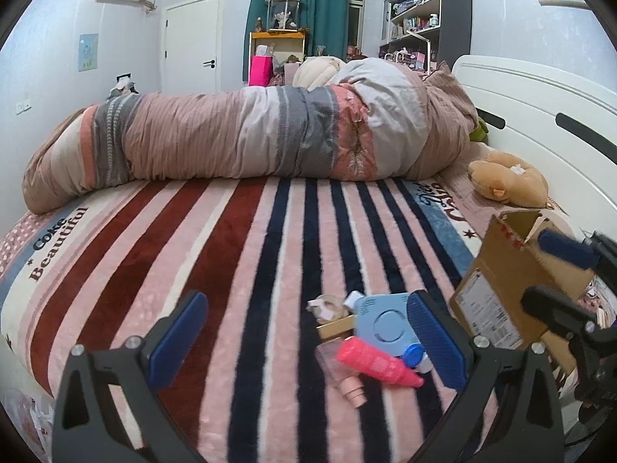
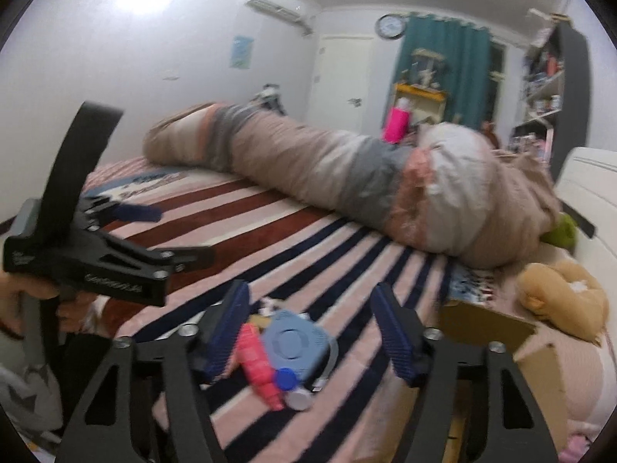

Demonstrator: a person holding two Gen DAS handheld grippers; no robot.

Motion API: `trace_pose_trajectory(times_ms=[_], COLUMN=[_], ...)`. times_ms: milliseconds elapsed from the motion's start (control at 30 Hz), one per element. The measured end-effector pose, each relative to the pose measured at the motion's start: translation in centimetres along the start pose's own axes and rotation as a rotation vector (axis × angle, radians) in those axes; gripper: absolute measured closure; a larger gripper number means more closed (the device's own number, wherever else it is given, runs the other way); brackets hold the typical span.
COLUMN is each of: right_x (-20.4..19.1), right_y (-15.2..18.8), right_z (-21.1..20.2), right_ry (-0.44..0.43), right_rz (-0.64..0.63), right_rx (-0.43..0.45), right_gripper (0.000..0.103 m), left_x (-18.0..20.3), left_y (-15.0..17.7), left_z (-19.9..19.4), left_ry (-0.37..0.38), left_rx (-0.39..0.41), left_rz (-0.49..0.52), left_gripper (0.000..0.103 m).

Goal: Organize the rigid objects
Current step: 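Grasp the pink bottle with the right gripper and lift it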

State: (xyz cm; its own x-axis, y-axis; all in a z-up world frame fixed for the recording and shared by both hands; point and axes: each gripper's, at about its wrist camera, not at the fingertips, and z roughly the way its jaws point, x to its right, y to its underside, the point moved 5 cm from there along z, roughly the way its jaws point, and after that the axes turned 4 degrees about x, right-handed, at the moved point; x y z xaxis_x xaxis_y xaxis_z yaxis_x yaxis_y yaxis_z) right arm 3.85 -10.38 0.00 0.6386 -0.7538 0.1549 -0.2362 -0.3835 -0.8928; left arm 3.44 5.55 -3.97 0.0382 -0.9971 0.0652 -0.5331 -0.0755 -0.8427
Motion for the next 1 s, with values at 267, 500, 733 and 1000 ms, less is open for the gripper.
trace_pose_trajectory(times_ms=[267,500,733,1000], right_x=[-4.7,-4.4,-4.5,-4.4], right_y=[5.2,9.7,10.9,7.4], right_z=[7.3,12.7,15.2,11.6], right_ry=[-0.194,-0.147,-0.136,-0.189], right_rz=[0.023,-0.002,-0.04,0.026], right_rx=[-0.27,-0.423,-0.469,-0.304], right_gripper=[0.061,0.067,0.071,0.076], left_x=[-3.9,-5.2,-5.2,-1.2], left_y=[2.2,3.7,4.4,3.1], left_z=[1.7,2.9,3.3,2.8], left_ry=[0.027,0.041,0.086,0.309], left_rx=[-0.035,-0.068,-0.092,-0.105], left_rz=[-0.022,-0.052,-0.062,-0.065], left_gripper=[0.001,0.001,0.001,0.002])
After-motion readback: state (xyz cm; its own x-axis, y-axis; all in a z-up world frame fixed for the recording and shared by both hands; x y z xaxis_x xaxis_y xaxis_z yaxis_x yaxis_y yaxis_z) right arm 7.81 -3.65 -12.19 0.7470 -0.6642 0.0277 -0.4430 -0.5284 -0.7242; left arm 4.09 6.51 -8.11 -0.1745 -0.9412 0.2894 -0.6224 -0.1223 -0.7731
